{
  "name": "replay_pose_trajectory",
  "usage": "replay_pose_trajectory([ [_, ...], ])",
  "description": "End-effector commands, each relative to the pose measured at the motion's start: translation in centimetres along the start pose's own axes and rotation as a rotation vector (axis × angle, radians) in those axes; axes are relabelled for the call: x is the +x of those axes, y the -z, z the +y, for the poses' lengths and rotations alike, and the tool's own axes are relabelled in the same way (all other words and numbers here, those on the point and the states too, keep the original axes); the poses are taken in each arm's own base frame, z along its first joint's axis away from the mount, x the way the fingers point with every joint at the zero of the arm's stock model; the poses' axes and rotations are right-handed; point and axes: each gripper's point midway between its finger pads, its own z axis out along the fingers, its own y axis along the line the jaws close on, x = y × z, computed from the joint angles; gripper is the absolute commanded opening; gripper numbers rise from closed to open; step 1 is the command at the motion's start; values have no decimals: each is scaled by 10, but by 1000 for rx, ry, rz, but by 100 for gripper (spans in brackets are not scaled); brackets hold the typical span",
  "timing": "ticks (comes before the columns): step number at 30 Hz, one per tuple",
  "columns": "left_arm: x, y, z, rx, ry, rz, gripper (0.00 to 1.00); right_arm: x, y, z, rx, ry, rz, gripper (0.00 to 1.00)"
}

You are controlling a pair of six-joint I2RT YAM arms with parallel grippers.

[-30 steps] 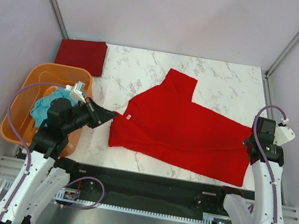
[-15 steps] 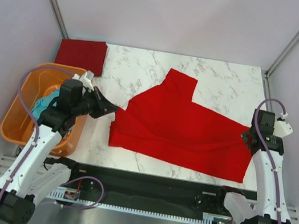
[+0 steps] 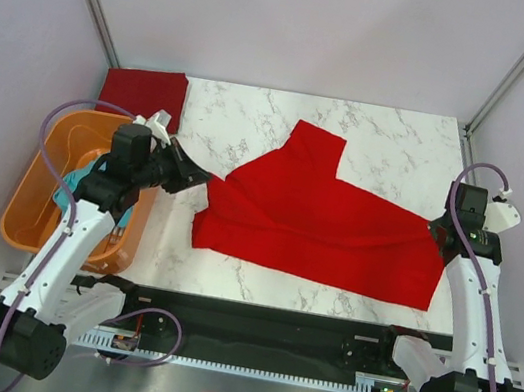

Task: Fold and stack the t-shirts
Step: Flatten the tshirt out

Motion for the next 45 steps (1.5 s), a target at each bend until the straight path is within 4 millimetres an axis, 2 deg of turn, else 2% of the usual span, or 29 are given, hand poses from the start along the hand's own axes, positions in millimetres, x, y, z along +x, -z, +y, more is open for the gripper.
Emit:
replay_pose_trajectory([
  [1, -25, 7, -18, 38, -82, -95, 2, -17, 4, 0, 5, -28, -60, 0],
  [5, -32, 23, -19, 29, -105, -176, 2, -12, 8, 2, -19, -14, -37, 0],
  [9, -35, 48, -32, 62, -130, -236, 2, -18, 30, 0, -69, -18, -46, 0],
  [12, -32, 56, -36, 78, -143, -234, 2, -26, 46, -6, -90, -28, -82, 0],
  [16, -19, 50, -27, 69, -121, -189, 2, -19, 47, -7, -103, -23, -57, 0],
  [19, -11, 43, -19, 57, -107, -157, 2, -3, 41, -9, -100, -24, -9, 0],
  [23, 1, 26, -12, 58, -102, -59, 2, 24, 23, -29, -12, -29, 47, 0],
  [25, 3, 25, -14, 71, -107, -39, 2, 24, 21, -37, 26, -48, 30, 0],
  [30, -4, 36, -22, 86, -129, -87, 2, 11, 37, -51, 68, -71, -22, 0],
  [34, 2, 34, -26, 111, -110, -45, 2, 3, 54, -66, 110, -86, -51, 0],
  [37, 9, 32, -23, 111, -101, -22, 2, 9, 63, -79, 130, -92, -34, 0],
  [45, 14, 26, -23, 128, -117, 27, 2, 47, 76, -116, 211, -24, 83, 0],
])
